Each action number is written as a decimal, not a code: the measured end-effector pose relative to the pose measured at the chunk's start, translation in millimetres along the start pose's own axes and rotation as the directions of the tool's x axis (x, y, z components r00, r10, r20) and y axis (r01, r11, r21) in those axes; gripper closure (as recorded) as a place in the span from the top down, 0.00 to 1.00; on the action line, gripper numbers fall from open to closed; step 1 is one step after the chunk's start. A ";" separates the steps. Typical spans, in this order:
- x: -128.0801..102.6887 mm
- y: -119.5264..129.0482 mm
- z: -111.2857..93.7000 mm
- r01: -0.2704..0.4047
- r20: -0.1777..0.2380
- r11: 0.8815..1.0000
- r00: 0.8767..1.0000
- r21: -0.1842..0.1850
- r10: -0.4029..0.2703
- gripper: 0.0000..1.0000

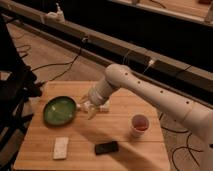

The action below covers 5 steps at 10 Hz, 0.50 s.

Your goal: Pick up the ceramic bowl

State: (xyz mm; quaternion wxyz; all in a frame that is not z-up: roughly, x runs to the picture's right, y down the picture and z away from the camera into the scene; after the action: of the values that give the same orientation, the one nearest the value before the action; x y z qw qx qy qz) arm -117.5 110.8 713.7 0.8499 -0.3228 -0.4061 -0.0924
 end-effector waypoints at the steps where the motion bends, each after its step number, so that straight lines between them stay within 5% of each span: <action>1: -6.8 -1.8 18.4 0.018 0.007 0.999 1.000 -0.033 -0.018 0.61; 3: -26.3 -4.4 58.6 0.074 0.029 0.993 0.997 -0.093 -0.071 0.61; 5: -38.3 -8.1 68.4 0.095 0.053 0.991 0.995 -0.096 -0.090 0.61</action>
State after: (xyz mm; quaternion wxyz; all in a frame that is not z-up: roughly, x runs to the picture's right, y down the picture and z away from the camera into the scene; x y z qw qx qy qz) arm -189.0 143.3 720.4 0.8177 -0.3471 -0.4362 -0.1436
